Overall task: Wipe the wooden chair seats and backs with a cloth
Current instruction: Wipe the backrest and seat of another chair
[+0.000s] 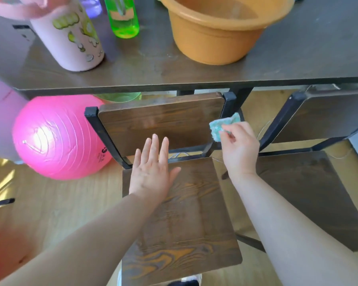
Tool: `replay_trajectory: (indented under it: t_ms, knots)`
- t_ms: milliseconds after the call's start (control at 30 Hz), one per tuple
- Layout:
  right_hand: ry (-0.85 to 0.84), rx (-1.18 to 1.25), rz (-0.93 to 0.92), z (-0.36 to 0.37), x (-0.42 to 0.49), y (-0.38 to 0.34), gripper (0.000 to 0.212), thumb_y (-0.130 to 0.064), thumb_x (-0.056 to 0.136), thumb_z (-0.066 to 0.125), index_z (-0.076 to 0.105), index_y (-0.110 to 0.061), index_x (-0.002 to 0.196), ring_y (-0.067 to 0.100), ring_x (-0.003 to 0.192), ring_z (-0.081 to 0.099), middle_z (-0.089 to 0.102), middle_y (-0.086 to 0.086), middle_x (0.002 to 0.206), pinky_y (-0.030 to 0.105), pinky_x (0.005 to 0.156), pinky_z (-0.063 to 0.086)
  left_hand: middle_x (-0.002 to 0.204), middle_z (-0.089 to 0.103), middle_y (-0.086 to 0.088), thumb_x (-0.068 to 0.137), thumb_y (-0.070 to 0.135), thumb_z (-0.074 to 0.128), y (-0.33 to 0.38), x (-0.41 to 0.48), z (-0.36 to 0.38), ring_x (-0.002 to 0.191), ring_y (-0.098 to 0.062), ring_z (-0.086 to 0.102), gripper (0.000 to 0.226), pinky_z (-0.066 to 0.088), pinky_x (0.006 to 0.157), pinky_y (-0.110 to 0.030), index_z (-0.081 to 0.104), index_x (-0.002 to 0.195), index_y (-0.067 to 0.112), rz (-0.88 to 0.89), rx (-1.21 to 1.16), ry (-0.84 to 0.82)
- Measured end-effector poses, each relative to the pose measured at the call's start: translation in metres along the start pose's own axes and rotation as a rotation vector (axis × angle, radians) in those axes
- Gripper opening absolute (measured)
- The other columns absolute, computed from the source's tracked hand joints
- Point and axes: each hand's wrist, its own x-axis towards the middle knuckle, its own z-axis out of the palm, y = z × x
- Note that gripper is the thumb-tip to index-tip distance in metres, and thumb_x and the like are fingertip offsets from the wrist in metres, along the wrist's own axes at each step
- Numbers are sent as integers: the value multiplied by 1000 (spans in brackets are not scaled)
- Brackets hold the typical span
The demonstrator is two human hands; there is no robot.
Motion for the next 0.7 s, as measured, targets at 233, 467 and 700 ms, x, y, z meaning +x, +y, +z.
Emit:
replay_trajectory:
  t_ms: [233, 467, 700]
  knots:
    - [46, 26, -157, -16, 41, -20, 19, -18, 91, 68, 71, -5, 103, 18, 105, 64, 63, 8, 111, 27, 78, 59, 166, -12, -5, 100, 62, 21, 30, 15, -28, 152, -23, -13, 77, 4, 124, -47, -15, 156, 22, 85, -12, 151]
    - [28, 2, -183, 1, 51, -12, 20, -17, 91, 67, 72, -5, 106, 19, 107, 64, 64, 9, 113, 32, 80, 60, 166, -9, -5, 100, 61, 23, 45, 32, -22, 153, -23, -10, 77, 4, 124, -47, -11, 156, 22, 121, -17, 165]
    - [41, 43, -191, 20, 42, 13, 20, -20, 92, 66, 72, -5, 103, 17, 106, 64, 64, 10, 110, 28, 82, 59, 165, -15, -6, 101, 59, 22, 35, 21, 27, 152, -24, -15, 77, 1, 124, -48, -17, 155, 20, 99, 54, 18]
